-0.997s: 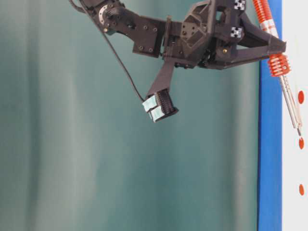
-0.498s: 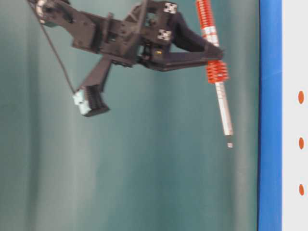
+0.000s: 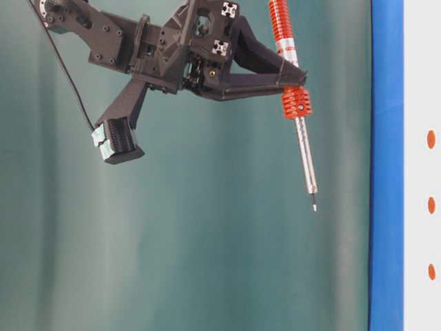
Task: Touch the tip of the soldering iron to the mark.
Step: 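Move the raised iron rightward past the strip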
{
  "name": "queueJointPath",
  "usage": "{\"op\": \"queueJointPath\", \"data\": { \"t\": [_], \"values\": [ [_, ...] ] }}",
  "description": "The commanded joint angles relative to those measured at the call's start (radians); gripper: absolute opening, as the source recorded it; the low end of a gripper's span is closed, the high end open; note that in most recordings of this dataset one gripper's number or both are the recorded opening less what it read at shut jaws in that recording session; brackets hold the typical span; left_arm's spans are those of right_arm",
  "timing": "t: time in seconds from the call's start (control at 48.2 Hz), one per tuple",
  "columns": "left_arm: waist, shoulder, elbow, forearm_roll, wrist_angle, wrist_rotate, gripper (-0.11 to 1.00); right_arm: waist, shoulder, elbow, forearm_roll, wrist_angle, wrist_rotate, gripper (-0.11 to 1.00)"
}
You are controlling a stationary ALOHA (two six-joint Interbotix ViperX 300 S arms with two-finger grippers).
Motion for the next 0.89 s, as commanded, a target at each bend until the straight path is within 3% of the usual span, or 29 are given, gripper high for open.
{"op": "queueJointPath", "data": {
  "t": [0.0, 0.561, 0.872],
  "values": [
    [0.000, 0.005, -0.012, 0.002, -0.005, -0.002, 0.00, 0.003, -0.034, -0.015, -0.002, -0.002, 0.003, 0.06],
    [0.000, 0.003, -0.011, 0.002, -0.005, 0.000, 0.00, -0.018, -0.198, 0.175, -0.002, 0.000, 0.020, 0.06],
    [0.000, 0.005, -0.011, 0.002, -0.003, 0.000, 0.00, -0.018, -0.216, 0.192, -0.002, 0.015, 0.021, 0.06]
  ]
}}
